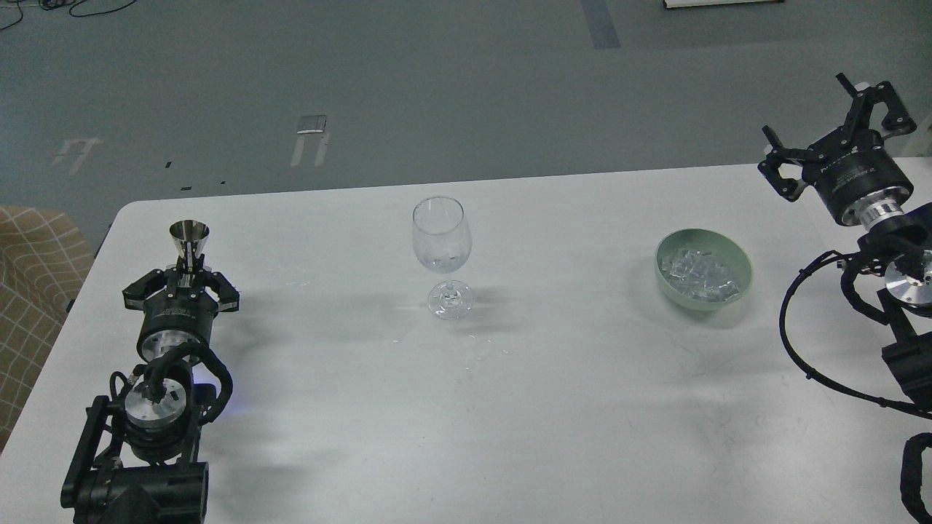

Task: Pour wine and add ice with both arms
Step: 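Bring the jigger upright back toward its starting spot with the left gripper, then lower the jigger onto the table and open the left gripper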

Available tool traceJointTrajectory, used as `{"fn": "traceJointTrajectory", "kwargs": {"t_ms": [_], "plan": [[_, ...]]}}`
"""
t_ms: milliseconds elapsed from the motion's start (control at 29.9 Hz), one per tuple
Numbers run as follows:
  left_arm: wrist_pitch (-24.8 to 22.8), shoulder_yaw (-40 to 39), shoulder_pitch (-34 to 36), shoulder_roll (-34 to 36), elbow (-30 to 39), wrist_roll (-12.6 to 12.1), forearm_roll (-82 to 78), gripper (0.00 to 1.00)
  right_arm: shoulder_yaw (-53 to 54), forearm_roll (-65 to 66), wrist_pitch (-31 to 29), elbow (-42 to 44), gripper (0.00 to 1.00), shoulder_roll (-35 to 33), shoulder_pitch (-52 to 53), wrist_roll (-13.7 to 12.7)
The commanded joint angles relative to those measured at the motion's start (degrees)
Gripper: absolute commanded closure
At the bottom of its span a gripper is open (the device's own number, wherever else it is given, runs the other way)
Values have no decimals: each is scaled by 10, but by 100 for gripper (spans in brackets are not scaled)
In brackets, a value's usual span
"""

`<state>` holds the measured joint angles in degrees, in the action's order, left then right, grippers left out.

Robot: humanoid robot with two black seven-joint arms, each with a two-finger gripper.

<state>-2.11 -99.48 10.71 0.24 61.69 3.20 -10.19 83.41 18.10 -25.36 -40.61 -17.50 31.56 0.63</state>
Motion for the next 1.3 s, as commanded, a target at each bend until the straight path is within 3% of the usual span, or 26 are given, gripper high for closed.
{"fn": "traceJointTrajectory", "kwargs": {"t_ms": [0, 100, 167, 835, 1270], "plan": [[17, -1, 9, -1, 0, 14, 2, 100, 0, 0, 0, -2, 0, -1, 0, 0], [32, -3, 11, -2, 0, 44, 5, 100, 0, 1, 4, -2, 0, 0, -1, 0], [34, -4, 11, -2, 0, 52, 20, 100, 0, 0, 7, -3, 0, 0, -3, 0], [28, -28, 16, -2, 8, 64, 68, 100, 0, 0, 14, -6, 0, 3, -3, 1], [28, -25, 9, -2, 4, 64, 66, 81, -1, 0, 16, -7, 0, 7, -2, 1]]}}
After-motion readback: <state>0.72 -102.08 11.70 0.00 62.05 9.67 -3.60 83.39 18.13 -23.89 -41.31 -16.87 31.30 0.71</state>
